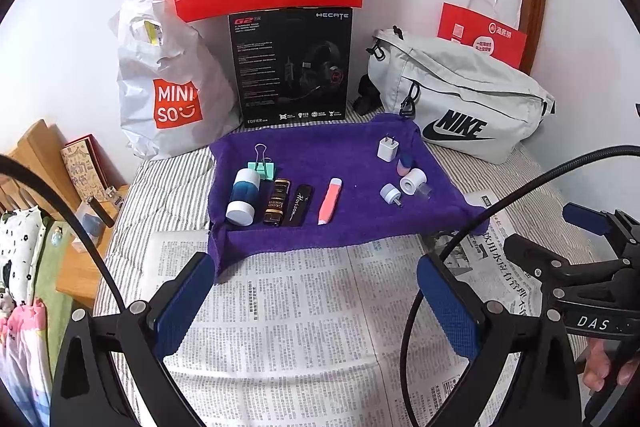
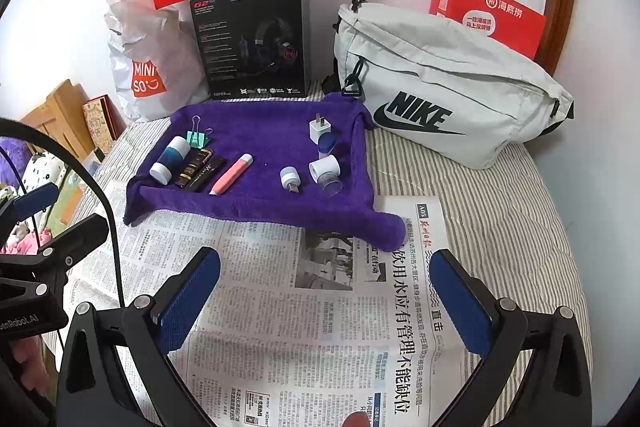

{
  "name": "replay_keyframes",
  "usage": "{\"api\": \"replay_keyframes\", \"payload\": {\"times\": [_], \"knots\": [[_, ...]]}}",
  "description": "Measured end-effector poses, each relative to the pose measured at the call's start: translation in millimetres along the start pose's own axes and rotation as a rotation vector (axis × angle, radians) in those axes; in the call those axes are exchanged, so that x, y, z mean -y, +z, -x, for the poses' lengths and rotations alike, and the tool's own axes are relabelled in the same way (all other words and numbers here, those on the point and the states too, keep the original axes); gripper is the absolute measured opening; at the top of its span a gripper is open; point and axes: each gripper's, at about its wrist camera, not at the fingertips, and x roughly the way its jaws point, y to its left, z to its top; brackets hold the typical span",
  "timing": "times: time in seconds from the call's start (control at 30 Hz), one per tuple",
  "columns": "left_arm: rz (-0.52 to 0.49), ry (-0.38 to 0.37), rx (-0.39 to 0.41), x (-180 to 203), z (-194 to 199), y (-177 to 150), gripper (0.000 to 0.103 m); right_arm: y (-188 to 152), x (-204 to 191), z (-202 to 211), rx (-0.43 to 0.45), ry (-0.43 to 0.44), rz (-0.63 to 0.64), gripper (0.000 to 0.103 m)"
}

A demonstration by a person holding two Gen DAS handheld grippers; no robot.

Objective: Organize rigid objects

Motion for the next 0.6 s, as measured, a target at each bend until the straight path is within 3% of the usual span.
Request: {"api": "replay_keyframes", "payload": {"times": [0.6], "knots": [[-0.005, 0.003, -0.005, -2.5, -1.4, -1.1, 0.102, -0.8, 0.5, -1.9, -0.004, -0.004, 0.001, 0.103]]}}
